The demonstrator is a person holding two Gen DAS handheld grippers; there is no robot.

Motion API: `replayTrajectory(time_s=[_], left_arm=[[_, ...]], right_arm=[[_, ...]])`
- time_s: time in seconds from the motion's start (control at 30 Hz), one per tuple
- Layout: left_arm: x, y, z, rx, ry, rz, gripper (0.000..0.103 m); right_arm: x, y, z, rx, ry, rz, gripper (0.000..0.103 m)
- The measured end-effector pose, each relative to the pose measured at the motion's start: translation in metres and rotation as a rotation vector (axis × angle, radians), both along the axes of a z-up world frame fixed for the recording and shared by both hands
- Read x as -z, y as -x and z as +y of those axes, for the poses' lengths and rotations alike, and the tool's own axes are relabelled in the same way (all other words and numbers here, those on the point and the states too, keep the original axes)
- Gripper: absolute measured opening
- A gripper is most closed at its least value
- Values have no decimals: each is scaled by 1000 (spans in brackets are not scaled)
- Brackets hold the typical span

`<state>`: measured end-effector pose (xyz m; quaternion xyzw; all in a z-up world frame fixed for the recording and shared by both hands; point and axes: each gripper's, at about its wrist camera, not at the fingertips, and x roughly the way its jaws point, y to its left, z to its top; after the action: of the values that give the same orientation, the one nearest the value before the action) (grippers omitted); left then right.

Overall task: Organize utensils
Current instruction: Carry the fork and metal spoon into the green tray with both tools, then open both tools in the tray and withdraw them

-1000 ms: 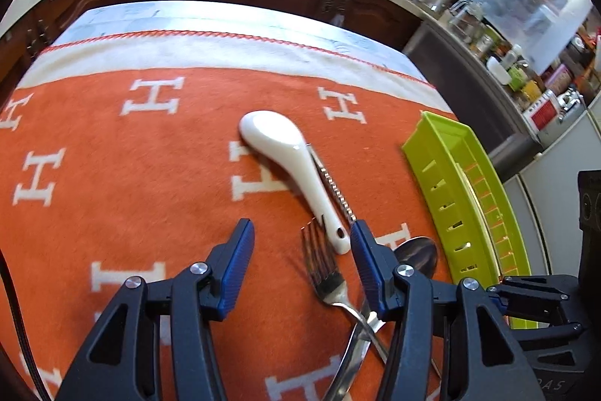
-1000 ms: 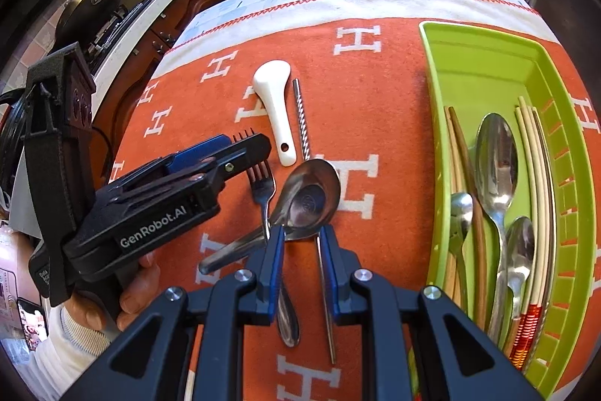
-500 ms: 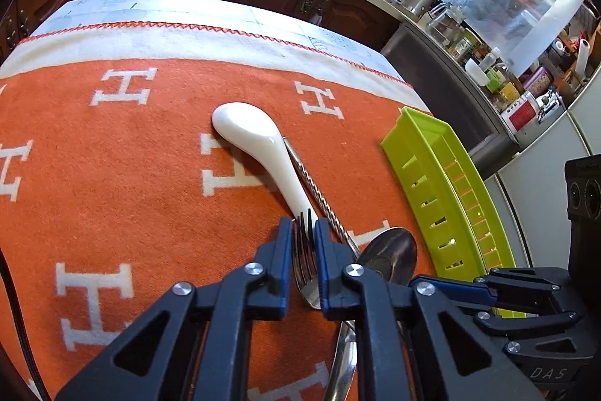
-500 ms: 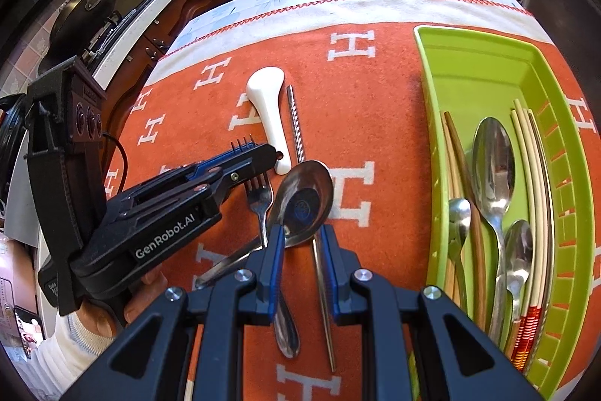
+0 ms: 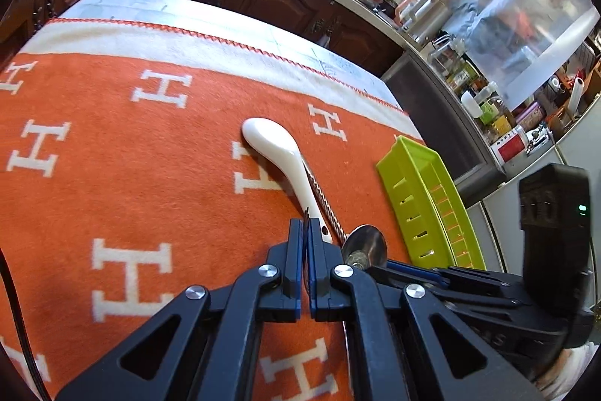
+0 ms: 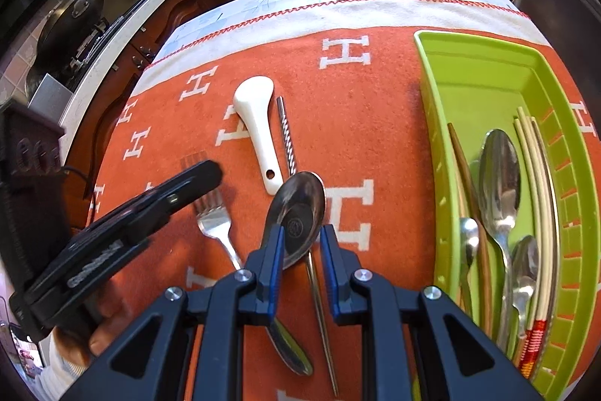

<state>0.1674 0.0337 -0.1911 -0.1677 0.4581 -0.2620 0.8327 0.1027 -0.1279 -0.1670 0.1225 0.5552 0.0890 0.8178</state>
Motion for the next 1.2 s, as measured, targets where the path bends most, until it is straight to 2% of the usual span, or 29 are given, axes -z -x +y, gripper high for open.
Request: replayTrajectory(time_s=[0.17,0.2,0.27,0.5,0.67,0.83,1.0,1.13,1.2], left_arm=[[-9,6,10,-13,3,-12,0],[-10,8,12,-12,2,-17,0],[-16,13,14,-7,-2,-30,0],[-45,33,12,31,-26,-93,0],[-77,48,-2,80,-23,-134,0],[-109,55,-44,172,-19,-171,0],[-124,60,-100,282,-49,-189,0],[-111,60,-151,394,-123,-147,1],[-101,57,-167,418,-180,-132,1]], right_arm=[[5,-5,4,1,1,-36,18],[5,-5,5,-3,11,-52,10],[1,-4,7,-15,13,-88,5],[-27,12,1,-39,-21,-207,3],[-62,35,-21,-31,8,-304,3],[-93,57,-66,17,41,-376,3],[-105,70,-112,68,115,-416,4],[-99,70,-138,70,150,-410,4],[-91,65,-146,69,162,-395,4]])
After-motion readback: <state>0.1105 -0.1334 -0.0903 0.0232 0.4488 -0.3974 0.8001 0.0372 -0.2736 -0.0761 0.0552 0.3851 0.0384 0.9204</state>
